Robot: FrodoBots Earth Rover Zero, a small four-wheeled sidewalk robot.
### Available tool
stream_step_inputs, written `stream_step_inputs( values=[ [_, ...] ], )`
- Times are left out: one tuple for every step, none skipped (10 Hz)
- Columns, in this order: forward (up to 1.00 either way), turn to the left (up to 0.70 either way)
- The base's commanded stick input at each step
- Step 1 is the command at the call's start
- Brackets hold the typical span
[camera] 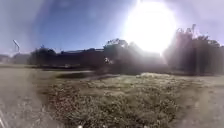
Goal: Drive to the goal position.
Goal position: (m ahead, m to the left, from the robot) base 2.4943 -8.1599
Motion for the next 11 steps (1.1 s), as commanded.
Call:
stream_step_inputs(
  values=[
    [1.0, 0.0],
    [1.0, 0.0],
    [1.0, 0.0],
    [1.0, 0.0],
    [1.0, 0.0],
    [1.0, 0.0],
    [1.0, 0.0],
    [1.0, 0.0],
    [1.0, 0.0],
    [1.0, 0.0],
    [1.0, 0.0]
  ],
)
